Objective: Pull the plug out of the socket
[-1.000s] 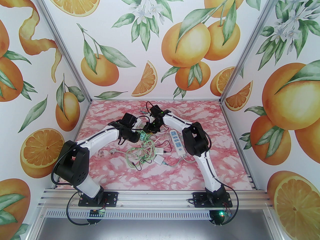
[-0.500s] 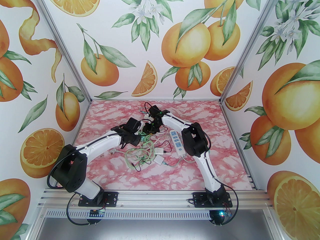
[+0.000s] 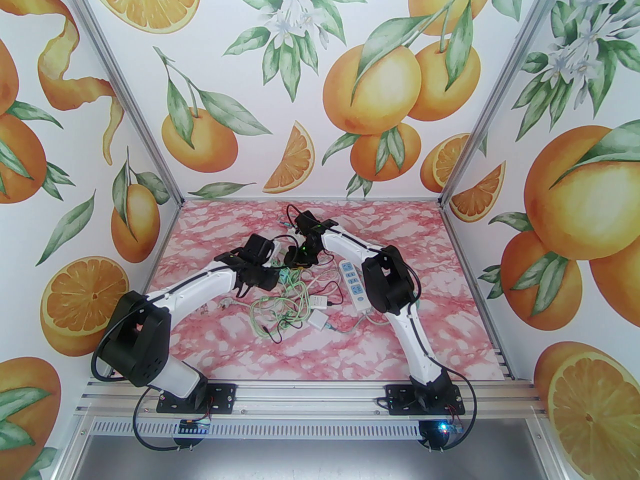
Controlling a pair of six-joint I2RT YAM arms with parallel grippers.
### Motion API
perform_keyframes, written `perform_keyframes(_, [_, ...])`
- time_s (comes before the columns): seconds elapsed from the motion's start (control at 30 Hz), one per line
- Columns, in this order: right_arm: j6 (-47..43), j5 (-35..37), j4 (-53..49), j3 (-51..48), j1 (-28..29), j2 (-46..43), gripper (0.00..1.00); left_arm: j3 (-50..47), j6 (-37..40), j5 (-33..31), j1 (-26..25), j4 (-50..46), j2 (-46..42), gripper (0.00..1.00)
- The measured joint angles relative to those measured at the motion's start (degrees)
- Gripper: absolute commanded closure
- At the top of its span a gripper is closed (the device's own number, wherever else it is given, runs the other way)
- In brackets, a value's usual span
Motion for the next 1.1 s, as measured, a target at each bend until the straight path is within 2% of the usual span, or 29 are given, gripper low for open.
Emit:
perform_keyframes(0.23, [0.0,0.0,0.0,0.2,0.2,0.0,0.71,-0.3,-0.1,1.9,0.7,0.0,-0.3,0.99])
perform_keyframes(0.5, [-0.3,0.0,-1.0,0.7,0.3,0.3,0.71,-0.6,0.8,-9.4,-6.3,-0.4,-1.0,1.0])
perform_keyframes(0.7, [-0.5,0.0,-1.7,1.0,0.3,0.4,0.71,-0.6,1.0,-12.3,-7.7,-0.6,-1.4,1.0])
perform_keyframes(0.83, [-0.4,0.0,-1.9,1.2,0.4,0.6,0.71,-0.6,0.5,-10.5,-6.3,-0.8,-1.8,1.0])
perform_keyframes(1.0, [-0.7,2.0,-2.0,1.2,0.9,1.1,0.71,-0.7,-1.5,-3.2,-0.9,-1.2,-3.2,1.0])
perform_keyframes(1.1, [-1.0,3.1,-1.5,1.2,1.2,1.5,0.71,-0.7,-2.8,-1.2,1.3,-0.8,-4.3,1.0])
